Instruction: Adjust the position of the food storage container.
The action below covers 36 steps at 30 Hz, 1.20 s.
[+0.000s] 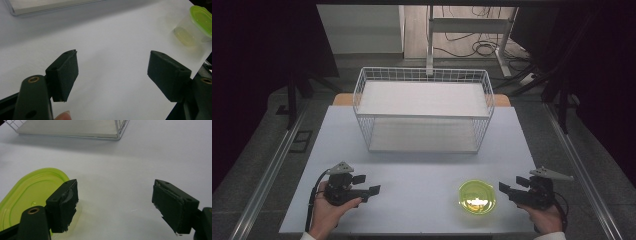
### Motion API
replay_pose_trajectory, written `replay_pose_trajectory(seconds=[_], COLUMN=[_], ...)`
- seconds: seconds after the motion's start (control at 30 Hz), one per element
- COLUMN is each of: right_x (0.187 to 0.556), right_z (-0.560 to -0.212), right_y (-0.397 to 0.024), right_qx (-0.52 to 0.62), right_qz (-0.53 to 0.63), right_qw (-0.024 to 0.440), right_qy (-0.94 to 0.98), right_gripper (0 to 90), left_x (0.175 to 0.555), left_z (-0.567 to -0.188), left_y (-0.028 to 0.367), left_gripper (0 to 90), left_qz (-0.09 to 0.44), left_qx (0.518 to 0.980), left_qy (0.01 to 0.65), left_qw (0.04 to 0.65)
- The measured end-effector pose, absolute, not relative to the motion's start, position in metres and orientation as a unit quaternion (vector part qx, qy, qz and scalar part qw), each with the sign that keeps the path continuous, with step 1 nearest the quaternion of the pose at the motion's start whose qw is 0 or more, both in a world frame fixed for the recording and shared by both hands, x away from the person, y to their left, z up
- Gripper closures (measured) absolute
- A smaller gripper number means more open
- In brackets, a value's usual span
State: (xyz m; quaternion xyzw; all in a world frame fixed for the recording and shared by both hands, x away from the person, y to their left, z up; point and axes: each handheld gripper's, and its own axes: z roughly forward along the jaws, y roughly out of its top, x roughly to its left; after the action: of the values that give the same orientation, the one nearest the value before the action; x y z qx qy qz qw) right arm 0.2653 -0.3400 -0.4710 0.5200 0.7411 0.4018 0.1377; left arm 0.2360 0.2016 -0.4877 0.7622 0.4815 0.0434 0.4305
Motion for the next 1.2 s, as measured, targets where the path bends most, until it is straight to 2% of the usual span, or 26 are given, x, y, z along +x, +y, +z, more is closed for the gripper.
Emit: replay_pose_trajectory(seconds=[0.3, 0.7, 1.07, 1.17, 1.2], right_x=[0.262, 0.259, 0.25, 0.247, 0.246], right_z=[-0.468, -0.464, -0.466, -0.467, -0.467], right_y=[-0.339, -0.338, -0.338, -0.338, -0.337], right_qx=[0.514, 0.507, 0.5, 0.499, 0.497], right_qz=[0.4, 0.38, 0.347, 0.342, 0.338], right_qw=[0.136, 0.132, 0.098, 0.087, 0.08], right_qy=[0.747, 0.762, 0.787, 0.792, 0.796], right_gripper=[22.6, 31.0, 47.6, 53.3, 58.5], left_x=[0.235, 0.236, 0.237, 0.237, 0.237], left_z=[-0.487, -0.489, -0.491, -0.491, -0.491], left_y=[0.203, 0.202, 0.201, 0.2, 0.2], left_gripper=[24.6, 24.3, 24.1, 24.1, 24.1], left_qz=[0.037, 0.03, 0.024, 0.024, 0.024], left_qx=[0.759, 0.763, 0.767, 0.767, 0.767], left_qy=[0.486, 0.489, 0.488, 0.487, 0.486], left_qw=[0.431, 0.422, 0.417, 0.417, 0.417])
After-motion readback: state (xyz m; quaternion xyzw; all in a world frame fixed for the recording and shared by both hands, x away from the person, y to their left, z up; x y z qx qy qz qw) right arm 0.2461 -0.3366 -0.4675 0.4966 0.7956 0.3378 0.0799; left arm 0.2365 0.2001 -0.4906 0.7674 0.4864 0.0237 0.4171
